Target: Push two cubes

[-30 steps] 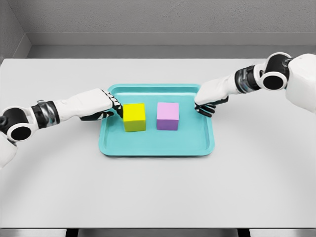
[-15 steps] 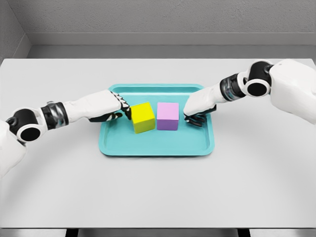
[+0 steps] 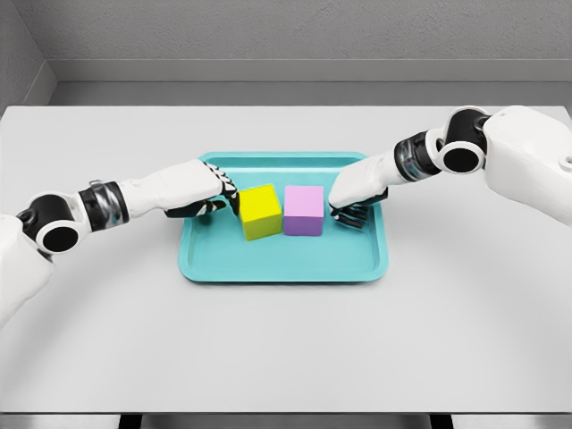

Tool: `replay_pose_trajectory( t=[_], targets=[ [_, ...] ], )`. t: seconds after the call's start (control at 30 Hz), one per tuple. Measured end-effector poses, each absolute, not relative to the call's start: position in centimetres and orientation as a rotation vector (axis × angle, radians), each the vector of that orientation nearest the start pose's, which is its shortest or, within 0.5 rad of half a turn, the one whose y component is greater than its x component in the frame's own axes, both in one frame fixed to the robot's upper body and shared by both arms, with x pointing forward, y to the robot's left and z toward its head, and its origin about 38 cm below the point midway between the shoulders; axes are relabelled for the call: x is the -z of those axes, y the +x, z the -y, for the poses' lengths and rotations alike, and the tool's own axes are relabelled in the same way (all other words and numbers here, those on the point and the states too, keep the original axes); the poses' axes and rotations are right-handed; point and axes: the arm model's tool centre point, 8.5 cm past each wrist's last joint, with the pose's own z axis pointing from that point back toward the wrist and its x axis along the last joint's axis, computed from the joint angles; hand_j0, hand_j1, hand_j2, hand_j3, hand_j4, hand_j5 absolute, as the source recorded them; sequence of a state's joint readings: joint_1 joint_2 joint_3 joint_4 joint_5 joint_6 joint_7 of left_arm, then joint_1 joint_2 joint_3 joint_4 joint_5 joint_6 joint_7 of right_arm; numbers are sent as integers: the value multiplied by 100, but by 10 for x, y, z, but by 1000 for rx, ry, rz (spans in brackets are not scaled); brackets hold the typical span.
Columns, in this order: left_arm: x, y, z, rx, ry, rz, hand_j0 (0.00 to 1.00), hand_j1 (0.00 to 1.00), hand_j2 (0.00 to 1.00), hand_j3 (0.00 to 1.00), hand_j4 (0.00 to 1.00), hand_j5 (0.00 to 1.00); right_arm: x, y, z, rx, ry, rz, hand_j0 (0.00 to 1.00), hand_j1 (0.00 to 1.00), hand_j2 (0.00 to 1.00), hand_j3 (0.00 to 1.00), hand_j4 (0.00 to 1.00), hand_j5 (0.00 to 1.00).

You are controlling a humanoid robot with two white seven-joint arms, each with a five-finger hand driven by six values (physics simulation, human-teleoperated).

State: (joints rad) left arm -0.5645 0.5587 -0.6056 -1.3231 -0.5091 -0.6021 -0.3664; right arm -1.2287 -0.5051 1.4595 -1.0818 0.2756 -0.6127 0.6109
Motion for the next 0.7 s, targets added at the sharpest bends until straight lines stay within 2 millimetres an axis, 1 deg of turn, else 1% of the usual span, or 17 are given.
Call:
replay_pose_trajectory(
  t=[0.27, 0.43, 0.57, 0.7],
  targets=[
    [-150, 443, -241, 1953, 301, 1578, 49, 49, 49, 49, 49, 49, -177, 495, 167, 3303, 171, -1221, 12, 12, 12, 12, 12, 12],
    [-148, 451, -246, 1932, 307, 1556, 49, 49, 49, 49, 49, 49, -179, 497, 167, 3303, 178, -1223, 12, 12, 12, 12, 12, 12],
    [-141, 457, -244, 1908, 294, 1546, 49, 49, 49, 49, 49, 49, -187, 500, 167, 3293, 205, -1228, 12, 12, 12, 12, 12, 12],
    [-136, 458, -242, 1899, 283, 1540, 49, 49, 49, 49, 49, 49, -189, 499, 167, 3288, 207, -1229, 12, 12, 12, 12, 12, 12]
  ],
)
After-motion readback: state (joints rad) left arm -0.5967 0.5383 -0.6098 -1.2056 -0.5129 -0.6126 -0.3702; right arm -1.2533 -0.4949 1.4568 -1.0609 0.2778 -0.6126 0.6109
